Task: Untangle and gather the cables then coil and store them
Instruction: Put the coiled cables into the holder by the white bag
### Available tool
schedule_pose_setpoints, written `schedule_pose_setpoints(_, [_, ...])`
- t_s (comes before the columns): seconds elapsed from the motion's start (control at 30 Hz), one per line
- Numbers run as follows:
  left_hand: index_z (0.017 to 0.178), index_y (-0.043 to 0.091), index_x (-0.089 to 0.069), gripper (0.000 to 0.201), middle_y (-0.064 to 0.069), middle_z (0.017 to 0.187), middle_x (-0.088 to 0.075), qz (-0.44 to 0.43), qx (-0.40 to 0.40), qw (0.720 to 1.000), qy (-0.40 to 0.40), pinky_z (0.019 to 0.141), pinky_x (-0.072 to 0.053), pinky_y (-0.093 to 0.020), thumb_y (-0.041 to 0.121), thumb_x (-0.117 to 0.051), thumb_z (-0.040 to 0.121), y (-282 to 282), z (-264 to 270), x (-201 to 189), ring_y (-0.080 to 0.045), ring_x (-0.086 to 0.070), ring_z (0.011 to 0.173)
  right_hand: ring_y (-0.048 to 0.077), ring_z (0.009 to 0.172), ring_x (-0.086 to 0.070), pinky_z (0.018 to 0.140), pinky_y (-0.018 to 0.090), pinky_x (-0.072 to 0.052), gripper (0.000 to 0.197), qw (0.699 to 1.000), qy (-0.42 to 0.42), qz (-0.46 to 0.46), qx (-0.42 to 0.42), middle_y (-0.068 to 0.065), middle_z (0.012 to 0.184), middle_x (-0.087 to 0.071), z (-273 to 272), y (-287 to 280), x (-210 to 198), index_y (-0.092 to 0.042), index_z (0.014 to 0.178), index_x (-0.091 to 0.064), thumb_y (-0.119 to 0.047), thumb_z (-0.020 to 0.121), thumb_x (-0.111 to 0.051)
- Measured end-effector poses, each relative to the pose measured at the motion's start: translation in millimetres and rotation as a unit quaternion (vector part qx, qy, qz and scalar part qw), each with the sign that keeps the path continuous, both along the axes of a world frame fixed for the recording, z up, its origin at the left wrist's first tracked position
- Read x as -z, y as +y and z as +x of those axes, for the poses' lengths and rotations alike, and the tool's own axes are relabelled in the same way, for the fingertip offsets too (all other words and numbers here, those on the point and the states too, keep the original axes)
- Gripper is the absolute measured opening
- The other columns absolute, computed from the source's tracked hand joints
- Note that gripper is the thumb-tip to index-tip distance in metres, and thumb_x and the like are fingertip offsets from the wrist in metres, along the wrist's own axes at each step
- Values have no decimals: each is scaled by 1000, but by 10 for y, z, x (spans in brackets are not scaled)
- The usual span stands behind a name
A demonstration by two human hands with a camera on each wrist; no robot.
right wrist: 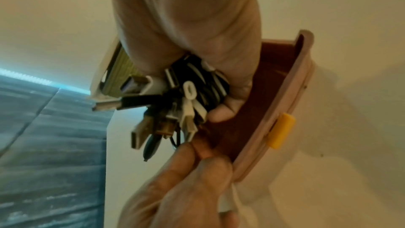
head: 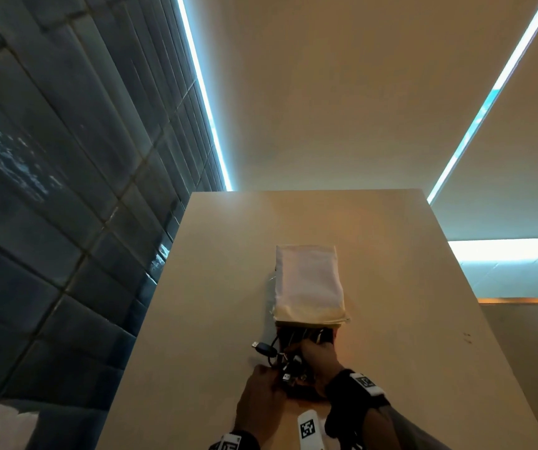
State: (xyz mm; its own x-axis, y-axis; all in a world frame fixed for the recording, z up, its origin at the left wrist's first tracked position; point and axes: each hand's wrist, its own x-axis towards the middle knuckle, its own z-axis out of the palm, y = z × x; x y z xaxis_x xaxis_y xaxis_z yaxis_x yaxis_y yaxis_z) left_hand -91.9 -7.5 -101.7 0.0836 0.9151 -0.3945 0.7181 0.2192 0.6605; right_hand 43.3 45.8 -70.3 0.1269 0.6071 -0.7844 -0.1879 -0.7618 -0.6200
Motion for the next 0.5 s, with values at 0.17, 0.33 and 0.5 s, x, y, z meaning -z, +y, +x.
schedule_pose_setpoints(0.17, [116,38,-60,33,3,106,-59,10,-48,997,-66,83,-46,-29,49,-51,86,-29,-1,21,-12,-58,99,26,87,-69,84,44,-58,21,988,-77,55,-124,10,92,-73,63,28,40,-8,94,-70,-14,74,-73])
schedule_pose_setpoints(0.33, [112,28,-55,34,7,104,-59,94,-108,985,-92,77,-50,-26,49,-58,85,-54,84,0,-14,-60,95,21,93,-63,87,34,-54,38,951,-190,93,-224,5,98,-64,72,-21,-44,-13,102,-60,-44,80,-67])
schedule_pose_setpoints(0.5, [109,9,-65,54,-6,96,-62,125,-60,990,-2,61,-51,-28,50,-49,78,-156,45,167,-23,-65,81,23,108,-59,89,30,-48,71,902,-255,136,-321,5,124,-57,309,-173,-99,-17,131,-41,-67,80,-51])
